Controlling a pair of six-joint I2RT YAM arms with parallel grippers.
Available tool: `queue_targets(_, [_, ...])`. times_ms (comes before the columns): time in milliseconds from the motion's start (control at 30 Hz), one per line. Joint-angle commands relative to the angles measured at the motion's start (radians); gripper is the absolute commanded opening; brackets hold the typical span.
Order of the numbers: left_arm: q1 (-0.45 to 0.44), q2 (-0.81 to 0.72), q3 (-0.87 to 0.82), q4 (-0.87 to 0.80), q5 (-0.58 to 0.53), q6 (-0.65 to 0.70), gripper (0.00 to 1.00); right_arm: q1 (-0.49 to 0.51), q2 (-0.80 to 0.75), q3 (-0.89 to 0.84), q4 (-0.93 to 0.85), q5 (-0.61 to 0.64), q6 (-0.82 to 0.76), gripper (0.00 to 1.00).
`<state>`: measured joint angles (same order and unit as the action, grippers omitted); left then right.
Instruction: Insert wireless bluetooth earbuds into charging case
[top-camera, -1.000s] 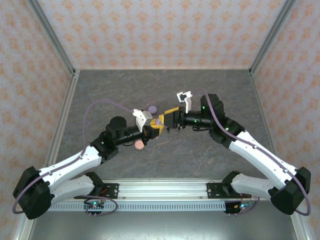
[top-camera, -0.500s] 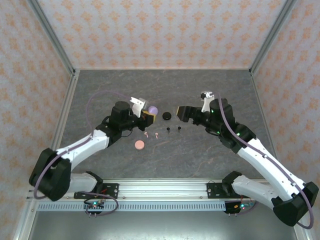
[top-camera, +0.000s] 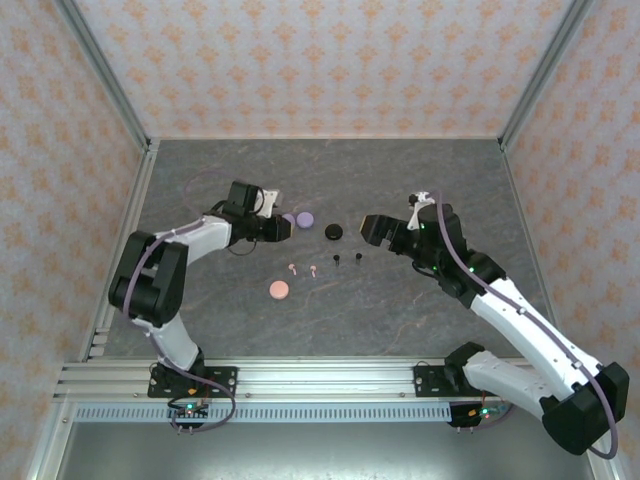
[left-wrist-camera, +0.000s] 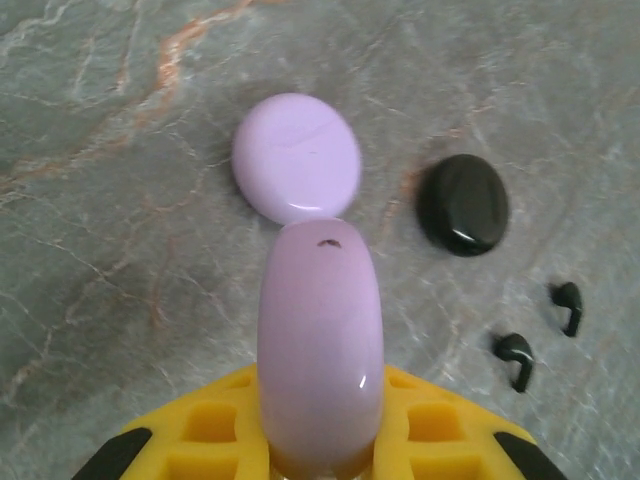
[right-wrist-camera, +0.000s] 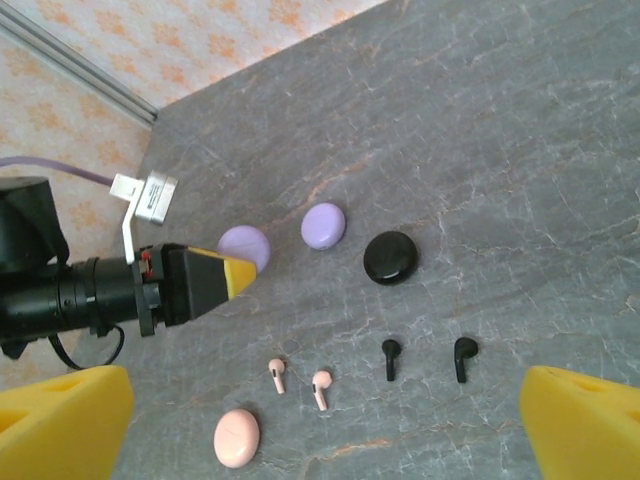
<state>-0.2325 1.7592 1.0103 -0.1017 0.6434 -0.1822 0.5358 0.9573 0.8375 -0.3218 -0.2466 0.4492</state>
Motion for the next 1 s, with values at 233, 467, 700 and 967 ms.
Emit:
queue_targets(233, [0.041, 0.192, 0.172, -0.15, 0.061, 0.04, 0.21, -0.003, 0.026, 0.034, -0.053, 0.039, -0.008, 0.99])
queue_targets(467, [0.042, 0.23, 0.217, -0.214, 0.029, 0.031, 0.31, -0.003, 0.048, 0.035, -0.068, 0.052, -0.01, 0.99])
queue_targets(700, [0.045, 0.211, 0.232, -0.26, -0.028, 0.039, 0.41, -0.003, 0.06, 0.056, -0.14, 0.075, -0.053, 0.99])
queue_targets(967, [0.067, 0.111, 0.221, -0.271, -0.122, 0.031, 0.56, 0.001, 0.149, 0.152, -0.294, -0.026, -0.165, 0.99])
